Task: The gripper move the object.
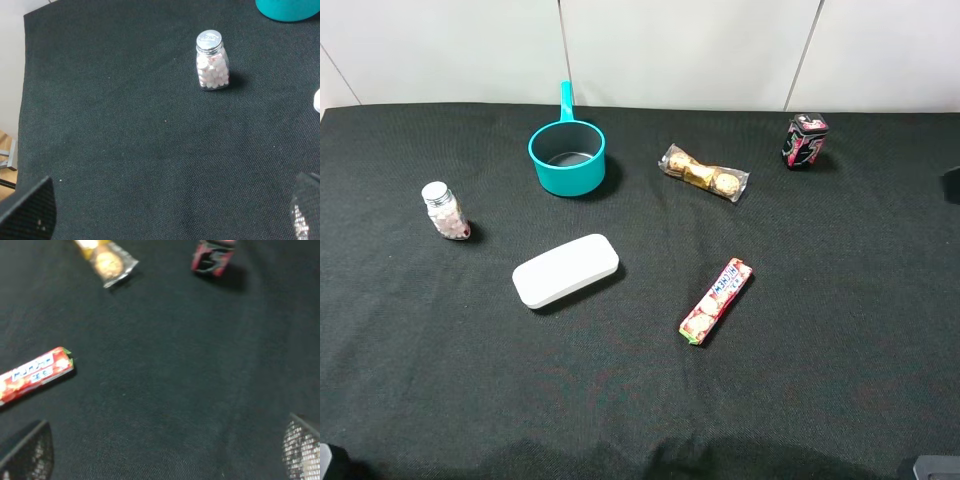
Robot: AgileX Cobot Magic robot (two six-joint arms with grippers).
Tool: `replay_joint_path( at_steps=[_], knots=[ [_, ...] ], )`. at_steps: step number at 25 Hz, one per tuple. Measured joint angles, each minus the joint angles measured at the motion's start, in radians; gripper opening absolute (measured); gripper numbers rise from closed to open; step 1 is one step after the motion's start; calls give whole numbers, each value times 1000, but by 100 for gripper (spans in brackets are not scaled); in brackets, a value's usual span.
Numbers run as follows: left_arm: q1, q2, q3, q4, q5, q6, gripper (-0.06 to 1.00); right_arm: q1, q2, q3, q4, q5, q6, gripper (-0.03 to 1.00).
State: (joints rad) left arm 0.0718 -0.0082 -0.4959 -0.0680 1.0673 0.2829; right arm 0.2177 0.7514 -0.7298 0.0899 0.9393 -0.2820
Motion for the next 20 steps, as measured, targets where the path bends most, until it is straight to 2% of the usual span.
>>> replay_joint_path(
  at_steps=[7,14,20],
  knots=[
    [0,0,0,0,0,0,99,123,129,0,0,-74,-35,69],
    [0,0,0,0,0,0,99,198,251,-5,61,-136,-161,69],
    [0,0,0,0,0,0,99,299,379,-109,51,-152,-235,69]
  ],
)
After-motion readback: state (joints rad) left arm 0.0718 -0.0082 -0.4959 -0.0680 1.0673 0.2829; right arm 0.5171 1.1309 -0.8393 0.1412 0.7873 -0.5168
